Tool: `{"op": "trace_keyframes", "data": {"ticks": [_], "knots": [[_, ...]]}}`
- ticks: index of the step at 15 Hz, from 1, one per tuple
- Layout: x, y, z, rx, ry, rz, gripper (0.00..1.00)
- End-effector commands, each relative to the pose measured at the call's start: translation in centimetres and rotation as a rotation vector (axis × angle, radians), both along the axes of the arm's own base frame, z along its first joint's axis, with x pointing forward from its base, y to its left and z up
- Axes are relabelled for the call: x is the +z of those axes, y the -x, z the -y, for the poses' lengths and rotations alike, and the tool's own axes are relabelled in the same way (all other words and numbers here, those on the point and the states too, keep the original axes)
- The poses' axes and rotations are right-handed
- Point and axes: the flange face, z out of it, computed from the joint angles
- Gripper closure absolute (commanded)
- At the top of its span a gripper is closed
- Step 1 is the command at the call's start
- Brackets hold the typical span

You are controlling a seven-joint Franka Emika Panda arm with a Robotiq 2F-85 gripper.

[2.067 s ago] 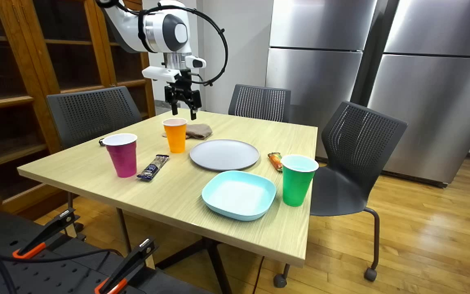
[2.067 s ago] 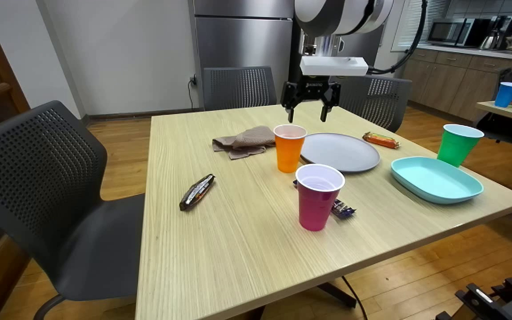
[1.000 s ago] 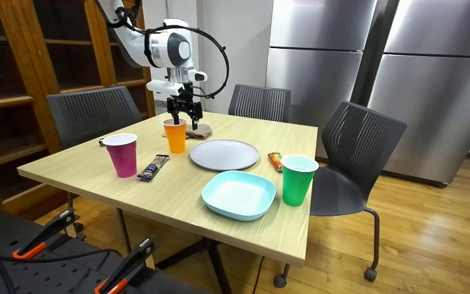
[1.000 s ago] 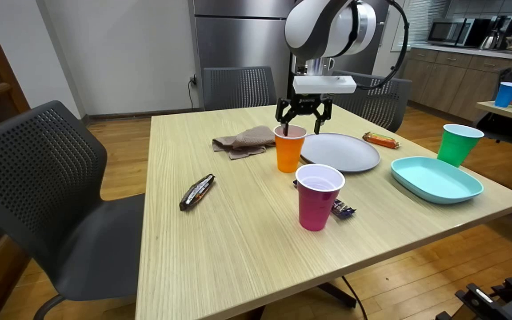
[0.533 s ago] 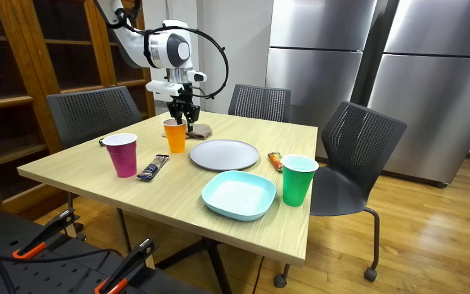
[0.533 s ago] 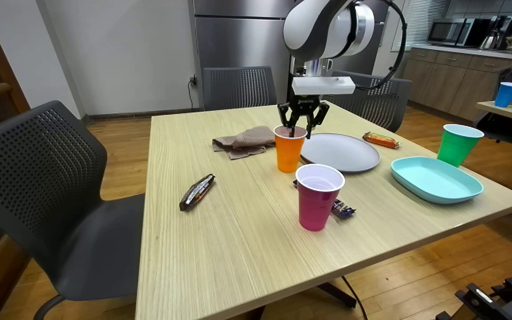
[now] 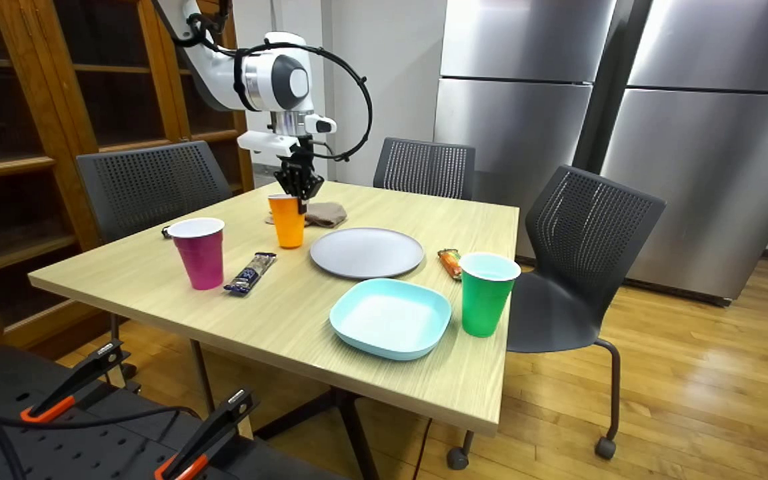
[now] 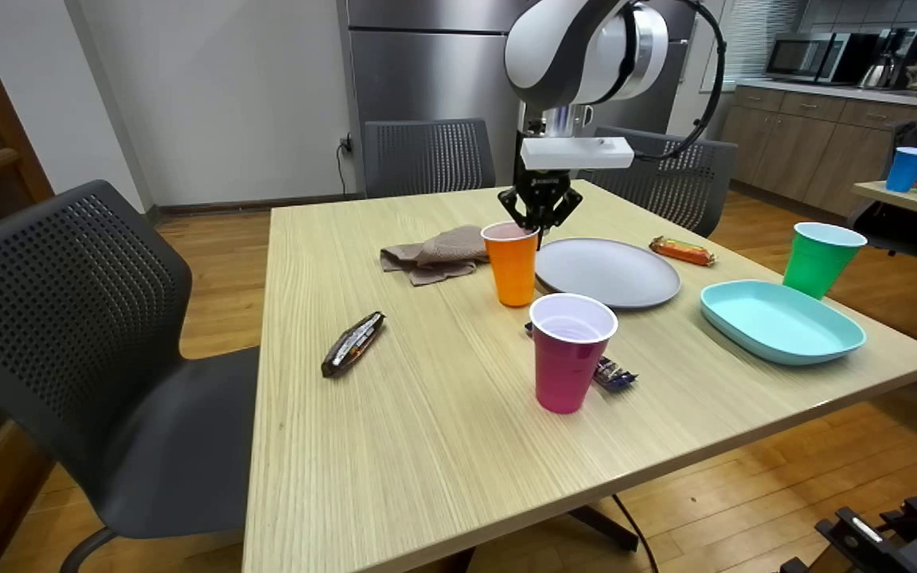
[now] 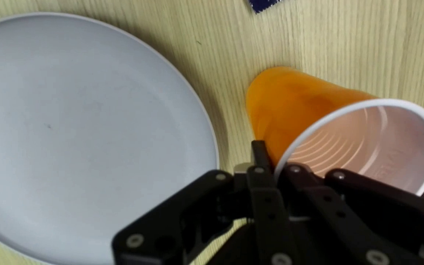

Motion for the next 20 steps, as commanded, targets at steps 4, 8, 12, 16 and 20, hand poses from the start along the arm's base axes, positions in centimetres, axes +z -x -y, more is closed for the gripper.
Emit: {"op": "trace_keyframes", "data": {"ticks": [4,8,12,16,20], "knots": [[0.5,-0.3,-0.4,0.040,-0.002,-0.006,0.99],[1.8,-0.5,0.1,0.039,-0.010,0.022,0.99],[3.7,-1.0,1.1,0.024,-0.031,0.070,0.99],[5.4,-1.7,2.6,-0.016,-0.051,0.116,0.99],[6.0,-2.5,4.9,-0.086,-0.072,0.144,0.99]]}}
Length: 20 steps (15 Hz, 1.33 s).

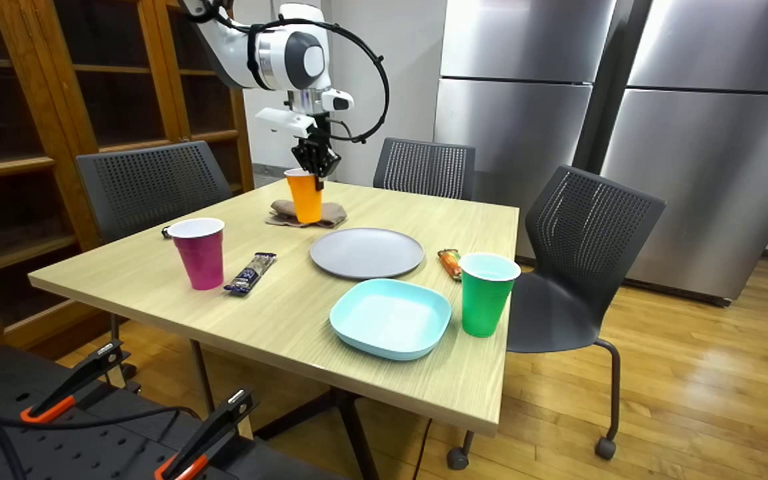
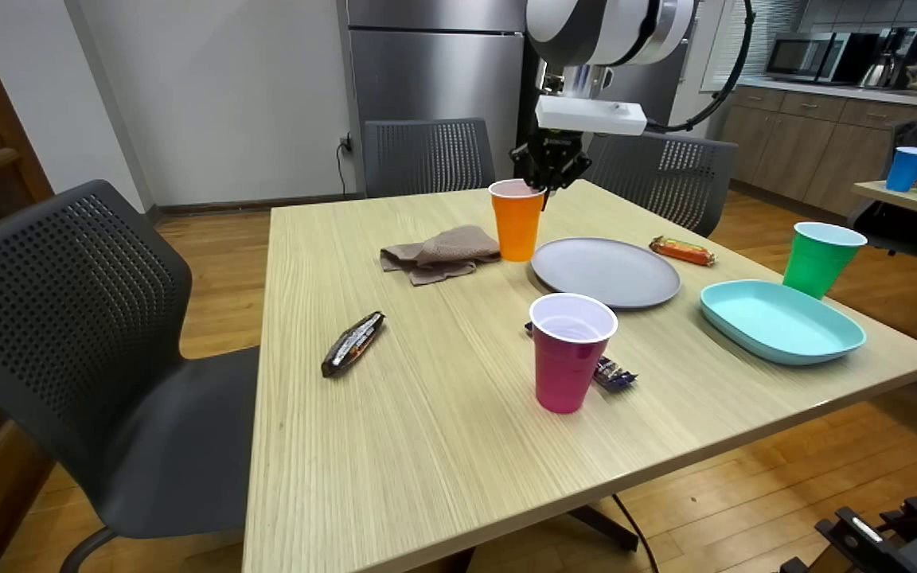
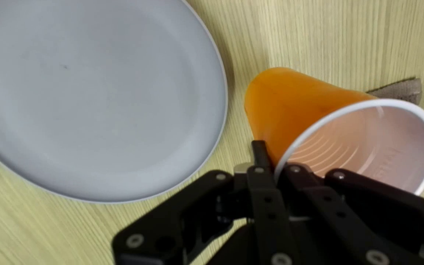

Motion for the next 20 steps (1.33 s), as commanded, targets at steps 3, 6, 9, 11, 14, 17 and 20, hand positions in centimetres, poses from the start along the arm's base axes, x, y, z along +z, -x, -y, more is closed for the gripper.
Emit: {"op": "trace_keyframes", "data": {"ticks": [3,6,9,11,14,17,20], "knots": [[1.3,-1.1,3.7,-0.085,-0.050,0.032,0.99],[1.2,-1.5,5.9,-0.148,-0.075,0.041,0.99],[1.0,-1.8,7.6,-0.194,-0.086,0.047,0.99],[0.5,-2.0,8.4,-0.221,-0.082,0.048,0.99],[-0.5,-2.2,9.1,-0.245,-0.071,0.045,0.99],[-1.7,-2.3,9.4,-0.232,-0.064,0.042,0.99],[-2.5,-2.3,9.5,-0.234,-0.060,0.037,0.99]]}}
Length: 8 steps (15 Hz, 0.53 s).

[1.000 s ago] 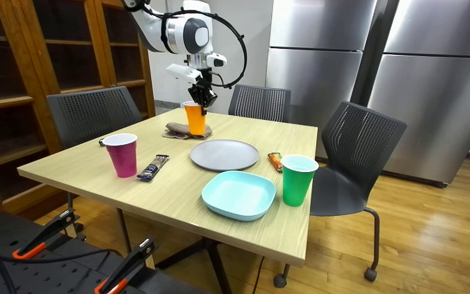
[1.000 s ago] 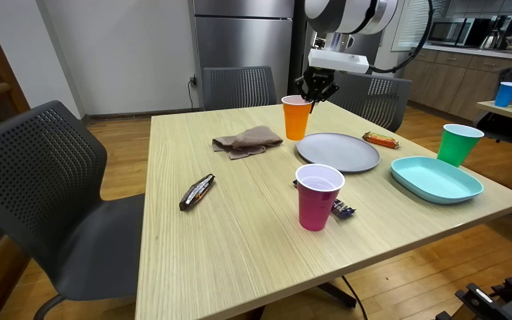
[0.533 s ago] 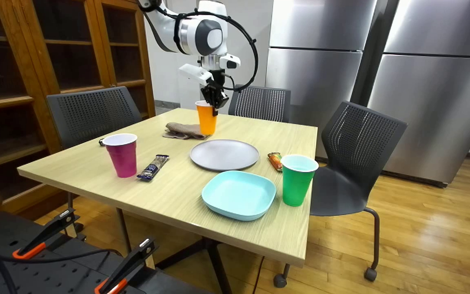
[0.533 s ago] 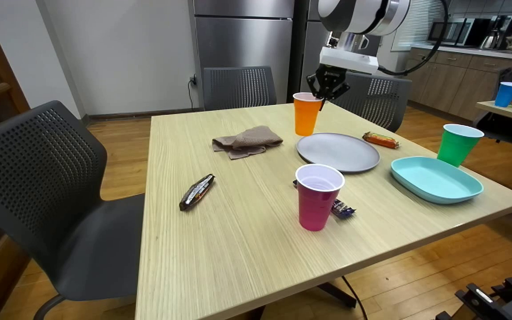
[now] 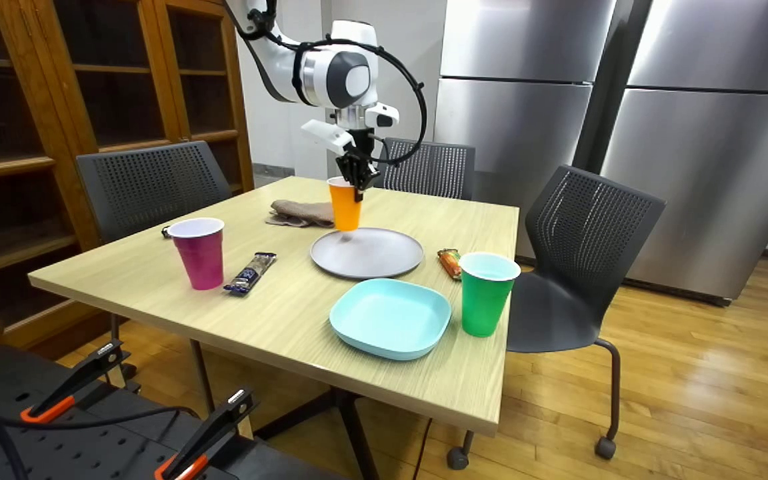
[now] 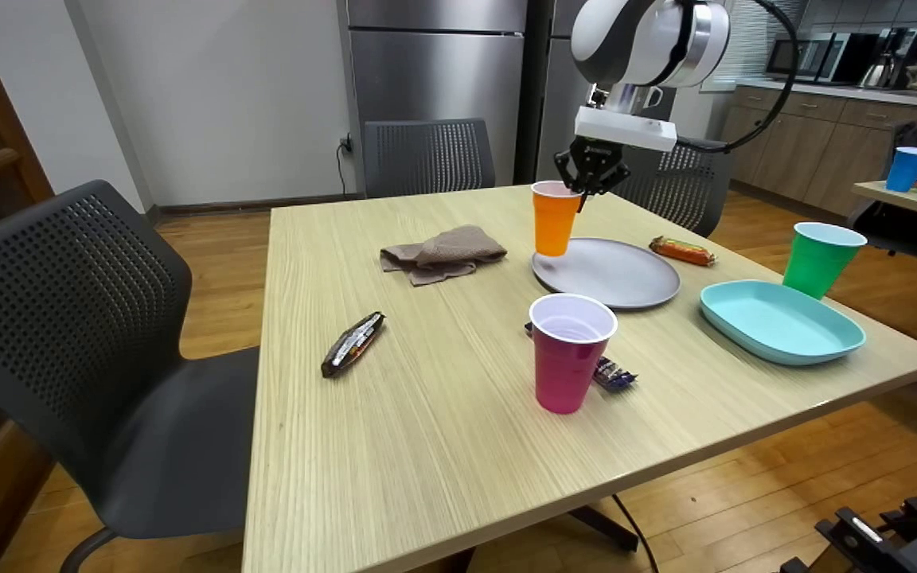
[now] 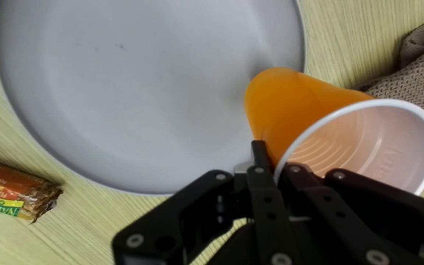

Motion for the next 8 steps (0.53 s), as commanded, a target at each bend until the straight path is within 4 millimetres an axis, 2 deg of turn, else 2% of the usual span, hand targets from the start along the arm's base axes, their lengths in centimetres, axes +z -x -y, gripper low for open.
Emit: {"op": "trace_keyframes", "data": {"ticks": [1,8], "knots": [[-0.47,-0.76,0.24,-0.015,-0.002,0.008,0.99],[-1.20,-0.55,0.81,-0.014,0.013,-0.002,0.99]]}}
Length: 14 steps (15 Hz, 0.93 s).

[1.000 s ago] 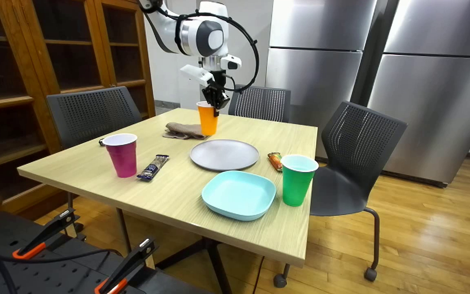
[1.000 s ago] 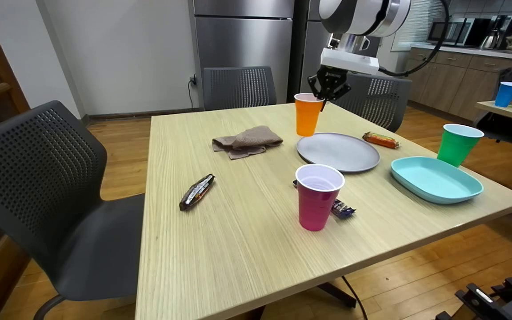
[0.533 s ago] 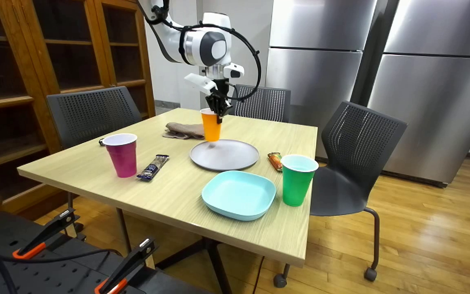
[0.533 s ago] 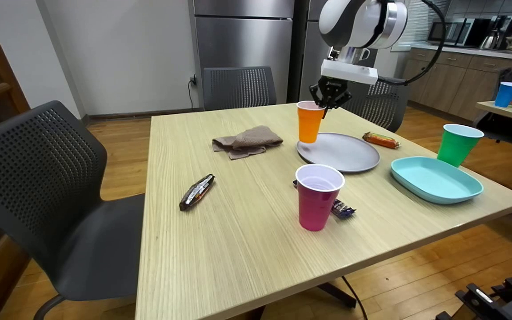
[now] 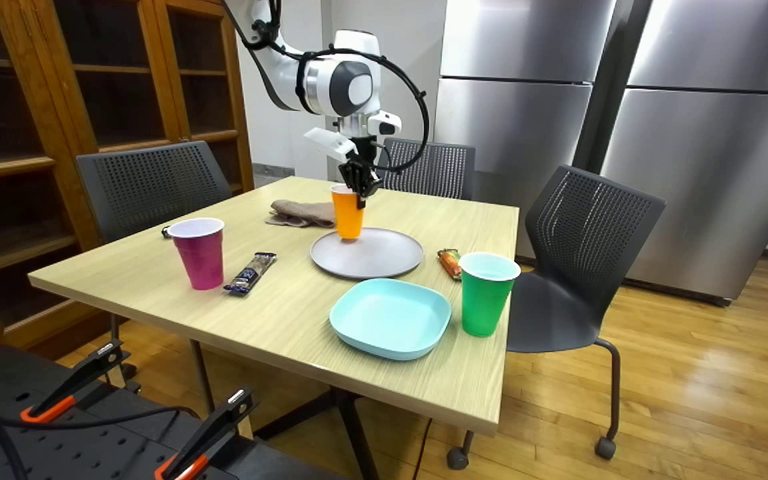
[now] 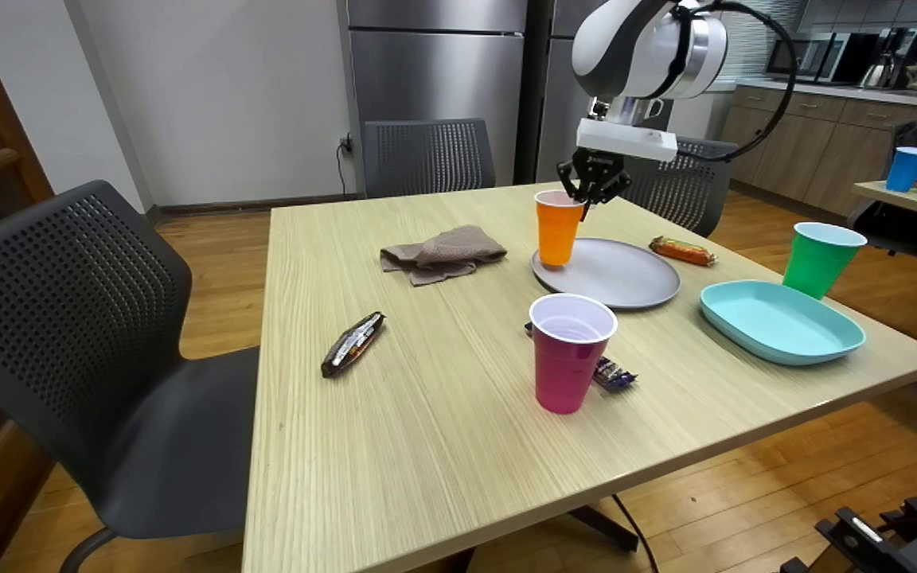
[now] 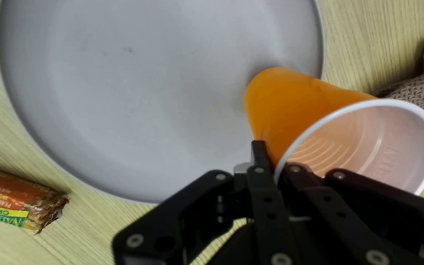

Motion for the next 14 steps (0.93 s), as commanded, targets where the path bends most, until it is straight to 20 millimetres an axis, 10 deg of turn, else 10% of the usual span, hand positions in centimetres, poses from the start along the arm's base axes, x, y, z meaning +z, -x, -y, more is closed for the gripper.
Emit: {"op": "trace_keyframes", "data": {"ticks": [1,11,14], "knots": [[0.3,-0.6,0.2,-0.007,0.007,0.010,0.72],[1.7,-0.1,0.0,0.006,0.022,0.014,0.06],[2.8,0.1,0.0,0.011,0.022,0.033,0.00]]}}
